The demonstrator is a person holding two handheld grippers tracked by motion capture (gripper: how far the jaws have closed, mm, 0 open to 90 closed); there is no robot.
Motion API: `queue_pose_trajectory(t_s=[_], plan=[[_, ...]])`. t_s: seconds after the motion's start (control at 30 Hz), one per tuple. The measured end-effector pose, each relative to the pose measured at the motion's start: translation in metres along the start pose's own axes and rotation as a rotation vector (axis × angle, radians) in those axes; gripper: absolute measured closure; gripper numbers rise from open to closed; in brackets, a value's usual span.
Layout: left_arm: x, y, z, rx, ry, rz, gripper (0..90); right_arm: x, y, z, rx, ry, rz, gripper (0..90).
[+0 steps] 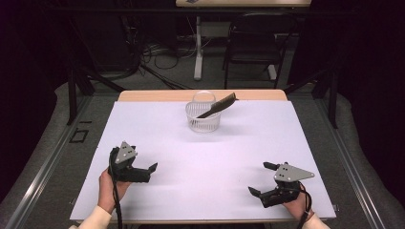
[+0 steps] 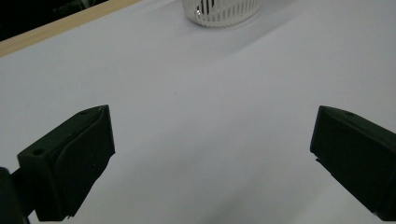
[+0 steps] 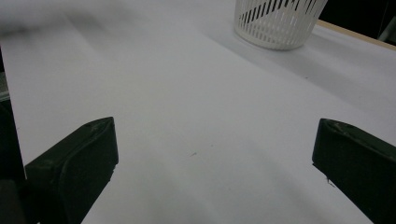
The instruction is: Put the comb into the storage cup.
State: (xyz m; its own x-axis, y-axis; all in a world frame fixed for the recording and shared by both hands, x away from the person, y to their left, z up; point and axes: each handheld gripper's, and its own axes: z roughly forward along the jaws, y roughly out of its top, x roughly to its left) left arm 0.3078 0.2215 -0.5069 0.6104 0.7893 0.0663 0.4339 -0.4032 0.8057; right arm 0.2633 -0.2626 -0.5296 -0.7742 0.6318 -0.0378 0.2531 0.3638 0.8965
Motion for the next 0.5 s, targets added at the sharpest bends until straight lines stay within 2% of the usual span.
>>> queue_pose_trajectory(t_s=[0.23,0.5], plan=[[-0.008,-0.015,-0.006,-0.011,-0.010,-0.005,0.0,0.000,-0.001,0.001,0.005,0.001,0.003,0.0],[-0.010,-0.028,-0.012,-0.014,-0.005,-0.027,0.0,0.000,-0.001,0.000,0.008,0.002,0.000,0.0]])
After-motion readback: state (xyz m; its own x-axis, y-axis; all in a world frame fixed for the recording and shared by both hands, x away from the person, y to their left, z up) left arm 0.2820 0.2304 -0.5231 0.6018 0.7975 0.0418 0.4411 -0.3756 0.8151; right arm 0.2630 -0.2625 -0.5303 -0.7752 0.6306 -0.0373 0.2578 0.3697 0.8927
